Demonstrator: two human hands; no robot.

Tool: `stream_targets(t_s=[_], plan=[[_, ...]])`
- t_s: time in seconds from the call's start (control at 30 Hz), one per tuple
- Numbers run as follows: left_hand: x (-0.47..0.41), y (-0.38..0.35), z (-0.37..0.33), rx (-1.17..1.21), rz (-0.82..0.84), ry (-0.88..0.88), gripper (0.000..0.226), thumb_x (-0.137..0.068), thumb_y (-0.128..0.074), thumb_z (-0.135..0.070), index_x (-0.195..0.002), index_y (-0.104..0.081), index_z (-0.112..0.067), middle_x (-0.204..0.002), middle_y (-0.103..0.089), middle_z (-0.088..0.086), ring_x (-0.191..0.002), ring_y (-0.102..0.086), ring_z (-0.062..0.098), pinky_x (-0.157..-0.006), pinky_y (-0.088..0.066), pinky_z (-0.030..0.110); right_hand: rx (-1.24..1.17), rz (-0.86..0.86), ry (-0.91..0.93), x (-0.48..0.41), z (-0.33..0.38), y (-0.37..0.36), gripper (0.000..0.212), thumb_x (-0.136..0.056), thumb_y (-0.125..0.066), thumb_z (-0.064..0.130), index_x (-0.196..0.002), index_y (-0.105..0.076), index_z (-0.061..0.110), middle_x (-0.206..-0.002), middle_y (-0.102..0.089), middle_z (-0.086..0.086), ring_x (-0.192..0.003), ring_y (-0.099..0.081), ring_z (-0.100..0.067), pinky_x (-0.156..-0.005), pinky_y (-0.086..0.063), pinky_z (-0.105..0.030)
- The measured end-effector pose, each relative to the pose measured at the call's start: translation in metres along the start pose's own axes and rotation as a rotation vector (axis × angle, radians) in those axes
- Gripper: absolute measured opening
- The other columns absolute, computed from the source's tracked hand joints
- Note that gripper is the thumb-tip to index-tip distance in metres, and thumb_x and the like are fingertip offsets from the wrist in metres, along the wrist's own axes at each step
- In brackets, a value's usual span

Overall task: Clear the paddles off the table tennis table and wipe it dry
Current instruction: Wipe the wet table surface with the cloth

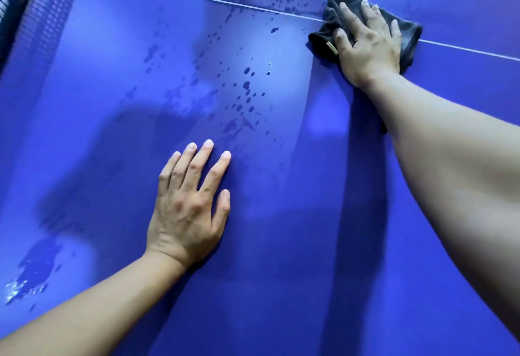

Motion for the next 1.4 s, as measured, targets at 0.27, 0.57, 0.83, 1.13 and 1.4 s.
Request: stream_targets(t_s=[0.27,0.57,0.83,1.13,1.4], plan=[[-0.006,0.002,0.000,-0.013,0.046,0.026,0.054,-0.099,-0.040,-0.034,-0.150,-0.045,-0.017,-0.159,-0.038,0.012,-0.148,-0.033,0.033,-0.121,-0.022,0.052,0.037,0.018,0.097,0.061,0.051,-0.011,0.055,-0.103,-0.025,0.050,-0.158,-0.023,0.047,-0.171,-0.015,0.001,-0.157,-0.008,-0.016,-0.126,0.001,-0.052],[-0.006,0.004,0.004,0.094,0.086,0.063,0.063,-0.096,-0.038,-0.038,-0.154,-0.035,-0.014,-0.158,-0.039,0.010,-0.148,-0.031,0.031,-0.124,-0.015,0.045,0.009,0.008,0.117,0.200,0.119,-0.028,0.054,-0.104,-0.028,0.048,-0.158,-0.024,0.046,-0.170,-0.016,0.002,-0.157,-0.009,-0.015,-0.126,0.000,-0.052],[0.035,0.029,0.013,0.263,0.057,0.046,0.054,-0.098,-0.039,-0.025,-0.151,-0.039,-0.012,-0.155,-0.041,0.012,-0.144,-0.036,0.031,-0.120,-0.022,0.042,-0.008,-0.004,0.165,0.324,0.142,-0.038,0.053,-0.105,-0.028,0.049,-0.158,-0.023,0.048,-0.170,-0.016,0.003,-0.157,-0.008,-0.012,-0.127,0.000,-0.051],[0.261,0.067,0.025,0.090,0.118,0.047,0.058,-0.096,-0.035,-0.031,-0.150,-0.043,-0.011,-0.158,-0.039,0.011,-0.146,-0.034,0.036,-0.122,-0.022,0.047,-0.041,0.013,0.233,0.509,0.166,-0.047,0.056,-0.102,-0.027,0.050,-0.158,-0.025,0.046,-0.170,-0.019,0.002,-0.157,-0.010,-0.013,-0.126,-0.002,-0.051],[0.387,0.079,0.027,-0.035,0.209,0.072,0.059,-0.098,-0.034,-0.031,-0.153,-0.039,-0.012,-0.161,-0.035,0.013,-0.148,-0.031,0.036,-0.122,-0.024,0.049,-0.079,-0.008,0.247,0.659,0.188,-0.052,0.054,-0.104,-0.033,0.047,-0.158,-0.031,0.041,-0.168,-0.024,0.000,-0.157,-0.011,-0.014,-0.125,-0.011,-0.054]])
Point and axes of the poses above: each hand's wrist, its own x-axis away from the middle knuckle, its own y-axis out of the back of the hand, z = x × y, the point moved 7 cm from there along -x, towards the middle knuckle
